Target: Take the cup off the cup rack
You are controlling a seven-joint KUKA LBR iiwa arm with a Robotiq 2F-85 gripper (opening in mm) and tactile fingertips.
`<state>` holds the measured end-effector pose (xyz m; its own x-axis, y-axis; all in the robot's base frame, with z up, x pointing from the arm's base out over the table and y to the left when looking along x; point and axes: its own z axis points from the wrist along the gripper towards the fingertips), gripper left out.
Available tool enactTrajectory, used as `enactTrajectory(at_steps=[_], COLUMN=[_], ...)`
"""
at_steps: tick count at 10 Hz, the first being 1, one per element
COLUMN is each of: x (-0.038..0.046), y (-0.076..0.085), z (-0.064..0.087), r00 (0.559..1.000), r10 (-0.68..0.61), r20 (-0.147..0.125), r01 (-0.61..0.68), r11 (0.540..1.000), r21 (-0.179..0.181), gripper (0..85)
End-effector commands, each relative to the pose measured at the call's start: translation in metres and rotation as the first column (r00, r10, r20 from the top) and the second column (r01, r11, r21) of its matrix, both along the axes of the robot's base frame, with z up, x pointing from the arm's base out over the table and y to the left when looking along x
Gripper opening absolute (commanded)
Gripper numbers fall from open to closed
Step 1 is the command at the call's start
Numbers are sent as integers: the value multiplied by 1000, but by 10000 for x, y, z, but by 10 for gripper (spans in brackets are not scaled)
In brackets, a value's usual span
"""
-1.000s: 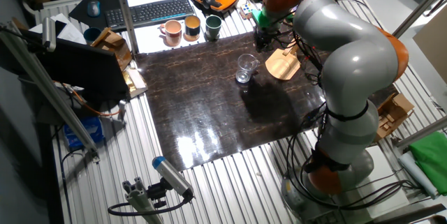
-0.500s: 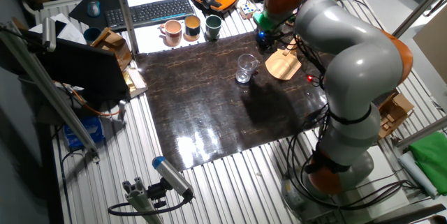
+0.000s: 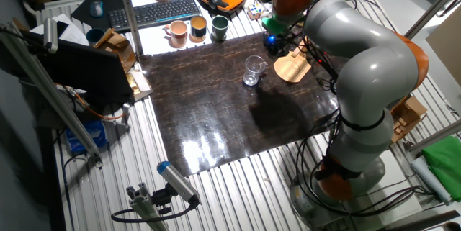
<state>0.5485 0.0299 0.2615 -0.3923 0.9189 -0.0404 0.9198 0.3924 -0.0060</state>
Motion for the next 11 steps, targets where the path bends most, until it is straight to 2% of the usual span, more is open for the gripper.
enactTrajectory(at_steps=[1, 3, 5, 8, 11], x=[-2, -17, -34, -116, -117], y=[-3, -11, -29, -38, -63], z=[5, 16, 32, 67, 72], r00=[994, 969, 939, 923, 919], r10=[111, 246, 342, 383, 394], r20=[-5, -24, -34, -26, -17], r01=[-111, -246, -342, -383, -394], r11=[994, 969, 940, 924, 919], r21=[0, -9, 4, 13, 14], gripper=[10, 10, 10, 10, 10])
